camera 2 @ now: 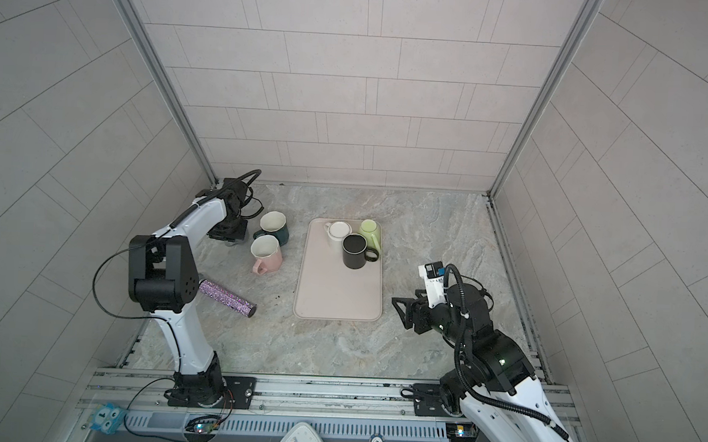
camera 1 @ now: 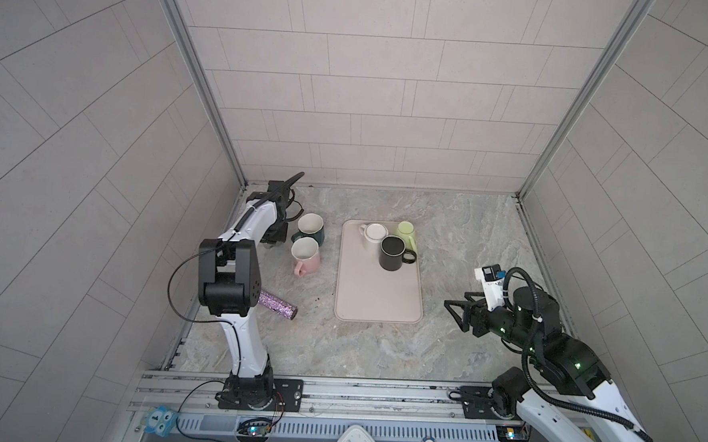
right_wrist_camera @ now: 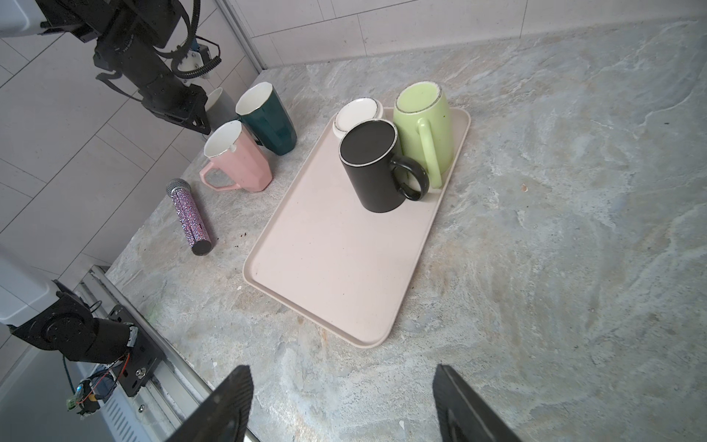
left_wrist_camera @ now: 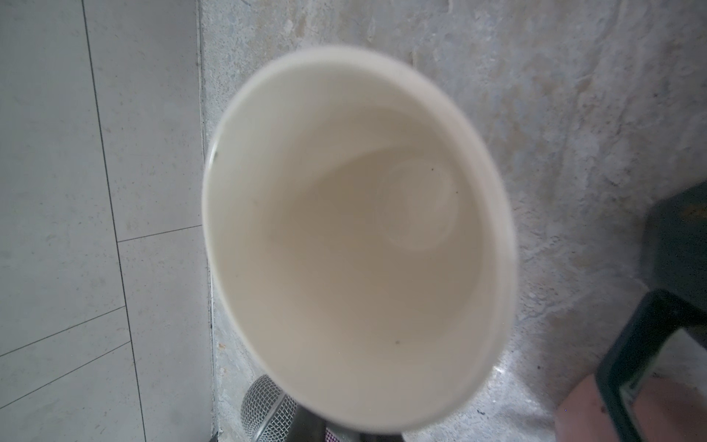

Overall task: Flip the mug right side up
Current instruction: 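Lower the grey mug onto the table and open the left gripper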

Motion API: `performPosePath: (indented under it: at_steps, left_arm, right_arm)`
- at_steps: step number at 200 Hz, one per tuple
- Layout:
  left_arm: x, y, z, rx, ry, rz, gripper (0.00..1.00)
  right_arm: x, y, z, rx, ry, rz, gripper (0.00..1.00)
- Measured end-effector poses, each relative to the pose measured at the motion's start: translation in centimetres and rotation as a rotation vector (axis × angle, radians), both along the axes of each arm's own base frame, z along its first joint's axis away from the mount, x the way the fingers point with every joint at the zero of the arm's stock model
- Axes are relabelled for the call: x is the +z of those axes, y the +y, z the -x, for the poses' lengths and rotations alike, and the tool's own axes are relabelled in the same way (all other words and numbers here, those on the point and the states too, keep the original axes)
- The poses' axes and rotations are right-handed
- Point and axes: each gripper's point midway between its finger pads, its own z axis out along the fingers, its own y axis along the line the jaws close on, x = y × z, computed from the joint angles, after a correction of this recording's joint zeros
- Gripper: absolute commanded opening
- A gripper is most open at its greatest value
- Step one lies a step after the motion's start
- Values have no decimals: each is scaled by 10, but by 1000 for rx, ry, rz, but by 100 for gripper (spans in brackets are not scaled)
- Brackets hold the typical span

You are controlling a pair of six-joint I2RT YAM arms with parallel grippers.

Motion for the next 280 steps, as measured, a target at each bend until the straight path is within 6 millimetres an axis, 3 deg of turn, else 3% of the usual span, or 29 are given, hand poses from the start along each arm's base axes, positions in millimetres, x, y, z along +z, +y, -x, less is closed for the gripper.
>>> performPosePath:
  at_steps: [73, 122, 173, 192, 213, 230, 280]
  left_arm:
    - [3, -11, -5, -49, 4, -50, 0]
    - [-10, -16, -6, -64, 39, -63, 0]
    - [-10, -16, -8, -69, 36, -85, 0]
    - [-10, -16, -8, -69, 37, -88, 13]
    - [-10, -16, -8, -69, 37, -91, 17]
    - [-9, -15, -8, -70, 38, -94, 26]
    - [-7, -12, -11, -60, 19, -114, 32]
  right_arm:
    - [-1, 0, -1, 2, 3, 5, 76]
    - [-1, 0, -1, 2, 3, 5, 76]
    - [-2, 1, -1, 5, 3, 11, 76]
    - [-2, 0, -1, 5, 4, 12, 76]
    - [-2, 1, -1, 5, 4, 12, 76]
    - [-2, 1, -1, 5, 5, 12, 76]
    - [-8, 0, -1, 5, 16, 18, 76]
